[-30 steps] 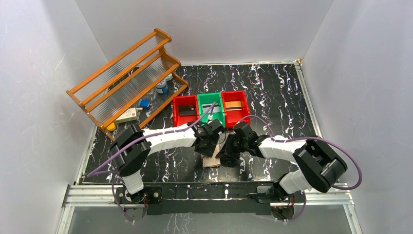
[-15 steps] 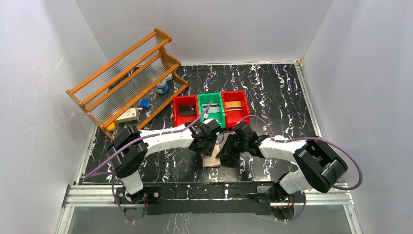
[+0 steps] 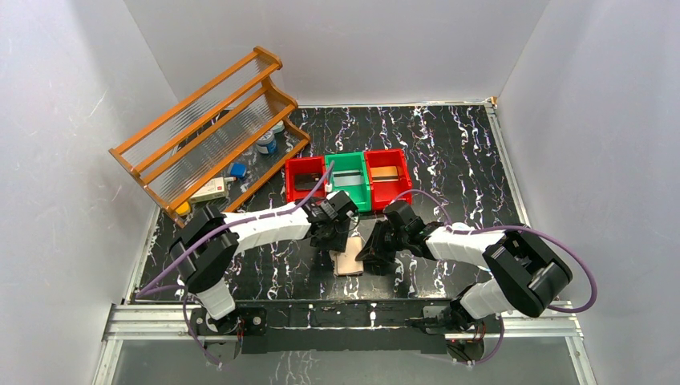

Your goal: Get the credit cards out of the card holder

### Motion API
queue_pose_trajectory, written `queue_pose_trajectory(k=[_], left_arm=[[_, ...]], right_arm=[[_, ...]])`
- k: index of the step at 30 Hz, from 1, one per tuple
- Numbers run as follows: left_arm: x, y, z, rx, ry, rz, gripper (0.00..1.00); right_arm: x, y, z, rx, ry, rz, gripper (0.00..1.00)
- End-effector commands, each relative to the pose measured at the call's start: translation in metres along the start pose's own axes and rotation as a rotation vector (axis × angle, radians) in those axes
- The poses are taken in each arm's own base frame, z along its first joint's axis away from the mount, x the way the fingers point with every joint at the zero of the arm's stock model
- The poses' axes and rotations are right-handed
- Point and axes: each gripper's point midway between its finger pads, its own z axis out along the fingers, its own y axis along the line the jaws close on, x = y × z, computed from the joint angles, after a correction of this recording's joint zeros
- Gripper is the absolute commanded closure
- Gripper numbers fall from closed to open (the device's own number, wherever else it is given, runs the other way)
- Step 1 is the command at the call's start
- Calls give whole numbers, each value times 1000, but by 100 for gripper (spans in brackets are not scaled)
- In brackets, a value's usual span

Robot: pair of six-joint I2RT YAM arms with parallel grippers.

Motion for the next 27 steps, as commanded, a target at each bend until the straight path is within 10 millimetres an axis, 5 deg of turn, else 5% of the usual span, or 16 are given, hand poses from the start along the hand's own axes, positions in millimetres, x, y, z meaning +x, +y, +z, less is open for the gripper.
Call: queue_pose_trajectory(k=[1,9,27], left_arm=[[0,0,-10,23,-7,-19,55],[-1,1,-25,51,-29,-28,60],[11,16,-22,18,-7,-50,71]], right_arm=[[-4,0,-2,27,-20,-11,77],[-4,1,-1,28,-17,-13,76],[-5,4,-1,25,-15,-15,75]])
